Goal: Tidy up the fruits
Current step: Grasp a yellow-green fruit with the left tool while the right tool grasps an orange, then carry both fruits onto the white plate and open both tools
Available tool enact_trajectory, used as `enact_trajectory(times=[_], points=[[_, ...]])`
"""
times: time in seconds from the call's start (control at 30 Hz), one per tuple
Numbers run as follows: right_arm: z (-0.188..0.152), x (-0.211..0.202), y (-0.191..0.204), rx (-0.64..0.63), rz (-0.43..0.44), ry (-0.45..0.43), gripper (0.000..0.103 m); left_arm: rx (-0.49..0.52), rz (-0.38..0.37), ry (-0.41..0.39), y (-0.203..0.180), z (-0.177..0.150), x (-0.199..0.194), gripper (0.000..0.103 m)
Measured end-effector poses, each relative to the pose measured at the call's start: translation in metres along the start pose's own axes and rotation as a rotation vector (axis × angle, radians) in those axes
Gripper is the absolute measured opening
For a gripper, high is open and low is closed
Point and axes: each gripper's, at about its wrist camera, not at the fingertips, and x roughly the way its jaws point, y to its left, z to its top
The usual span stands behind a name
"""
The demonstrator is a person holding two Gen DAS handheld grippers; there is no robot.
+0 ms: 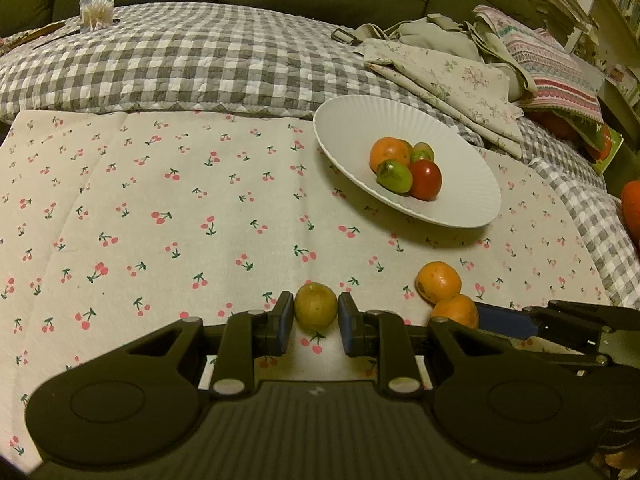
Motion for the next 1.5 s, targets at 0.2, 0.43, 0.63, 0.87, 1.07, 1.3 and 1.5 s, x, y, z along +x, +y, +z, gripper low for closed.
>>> enact_trajectory(times=[0.2, 0.43, 0.63, 0.87, 1.07, 1.3, 1.5], points=[[0.001, -0.003, 0.001, 0.005, 0.004, -0.006, 0.033, 0.010, 0.002, -0.007, -0.001, 0.002, 0.000, 0.022], [0.004, -0.009, 0.001, 0.012, 0.006, -0.019, 0.032, 0.032, 0.004, -0.026, -0.005, 0.003, -0.004, 0.022], [0.004, -0.012, 0.002, 0.016, 0.016, -0.016, 0.031, 0.029, -0.001, -0.030, -0.004, 0.003, -0.006, 0.022], [0.008, -0.023, -0.001, 0.053, 0.039, -0.025, 0.031, 0.031, -0.012, -0.050, -0.005, 0.007, -0.010, 0.022], [0.012, -0.028, -0.010, 0.081, 0.027, -0.036, 0.031, 0.059, -0.013, -0.091, -0.010, 0.013, -0.012, 0.022], [0.022, -0.037, -0.028, 0.124, -0.007, -0.074, 0.031, 0.115, -0.040, -0.153, -0.019, 0.028, -0.010, 0.022], [0.034, -0.039, -0.044, 0.140, -0.041, -0.108, 0.031, 0.156, -0.052, -0.187, -0.028, 0.043, 0.001, 0.022]])
